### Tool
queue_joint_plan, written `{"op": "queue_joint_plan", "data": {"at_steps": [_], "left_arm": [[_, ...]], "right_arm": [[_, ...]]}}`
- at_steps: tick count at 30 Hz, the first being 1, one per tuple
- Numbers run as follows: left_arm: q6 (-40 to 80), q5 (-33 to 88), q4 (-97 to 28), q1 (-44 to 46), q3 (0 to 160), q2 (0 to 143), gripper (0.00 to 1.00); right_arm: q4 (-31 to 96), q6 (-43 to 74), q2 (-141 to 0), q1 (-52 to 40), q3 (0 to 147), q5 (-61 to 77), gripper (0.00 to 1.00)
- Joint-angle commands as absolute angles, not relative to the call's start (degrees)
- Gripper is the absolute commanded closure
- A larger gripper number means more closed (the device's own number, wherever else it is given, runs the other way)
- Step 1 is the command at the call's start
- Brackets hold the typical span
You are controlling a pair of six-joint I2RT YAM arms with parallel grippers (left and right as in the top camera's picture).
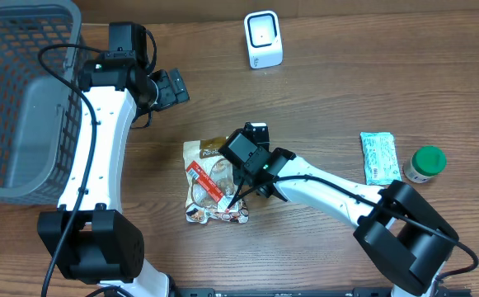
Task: Scan the item barcode
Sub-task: 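Lower the right gripper over the orange snack stick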
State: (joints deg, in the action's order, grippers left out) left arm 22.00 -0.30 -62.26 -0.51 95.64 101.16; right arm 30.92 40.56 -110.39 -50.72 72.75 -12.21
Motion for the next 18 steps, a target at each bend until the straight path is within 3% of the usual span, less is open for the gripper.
{"op": "queue_joint_plan", "data": {"at_steps": [1, 7, 18], "left_arm": [[20.8, -0.6, -62.3, -0.7, 96.5, 100.0, 0.0], [20.8, -0.6, -62.3, -0.7, 96.5, 100.0, 0.0], [20.8, -0.6, -62.3, -0.7, 96.5, 100.0, 0.0]], "right_arm": [[30.6, 40.9, -110.5, -51.0, 73.5, -12.7, 0.77], [36.3, 40.5, -108.6, -49.0, 75.5, -15.1, 0.86], [50.3, 29.5, -104.7, -39.8, 76.1, -21.7, 0.86]]}}
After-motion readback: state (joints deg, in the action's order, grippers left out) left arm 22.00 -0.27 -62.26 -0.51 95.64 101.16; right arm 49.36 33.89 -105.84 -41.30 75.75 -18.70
